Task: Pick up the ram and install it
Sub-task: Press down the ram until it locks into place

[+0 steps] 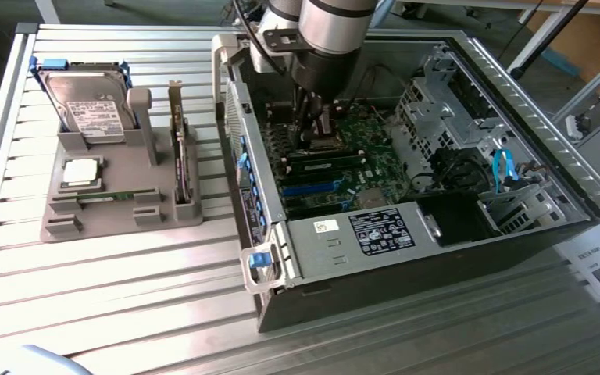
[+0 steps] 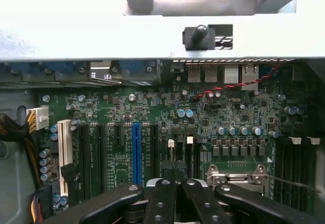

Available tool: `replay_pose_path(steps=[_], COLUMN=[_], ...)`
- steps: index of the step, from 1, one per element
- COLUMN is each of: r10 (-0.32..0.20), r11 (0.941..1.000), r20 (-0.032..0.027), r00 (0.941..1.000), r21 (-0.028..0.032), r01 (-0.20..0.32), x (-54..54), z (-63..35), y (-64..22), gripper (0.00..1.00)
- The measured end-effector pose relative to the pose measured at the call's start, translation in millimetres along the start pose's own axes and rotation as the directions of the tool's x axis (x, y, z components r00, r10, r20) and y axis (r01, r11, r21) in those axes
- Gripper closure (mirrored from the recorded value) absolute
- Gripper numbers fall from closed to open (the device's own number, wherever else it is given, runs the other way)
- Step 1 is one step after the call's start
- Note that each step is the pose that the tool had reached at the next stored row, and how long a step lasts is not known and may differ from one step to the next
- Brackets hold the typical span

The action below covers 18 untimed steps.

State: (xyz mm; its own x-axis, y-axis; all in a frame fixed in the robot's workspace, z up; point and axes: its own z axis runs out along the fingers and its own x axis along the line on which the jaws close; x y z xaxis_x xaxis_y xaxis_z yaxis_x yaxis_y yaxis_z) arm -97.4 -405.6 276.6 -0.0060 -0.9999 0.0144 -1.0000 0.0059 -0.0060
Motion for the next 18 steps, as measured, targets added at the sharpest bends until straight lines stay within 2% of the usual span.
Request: replay_pose_path(steps=[18], r10=[0.0], r11=[1.0], r20=[0.0], r00=[1.0], r21=[-0.0001], r01=[0.0], x=[0.5], z=[-32.6], y=[-0.2], gripper=[0.9])
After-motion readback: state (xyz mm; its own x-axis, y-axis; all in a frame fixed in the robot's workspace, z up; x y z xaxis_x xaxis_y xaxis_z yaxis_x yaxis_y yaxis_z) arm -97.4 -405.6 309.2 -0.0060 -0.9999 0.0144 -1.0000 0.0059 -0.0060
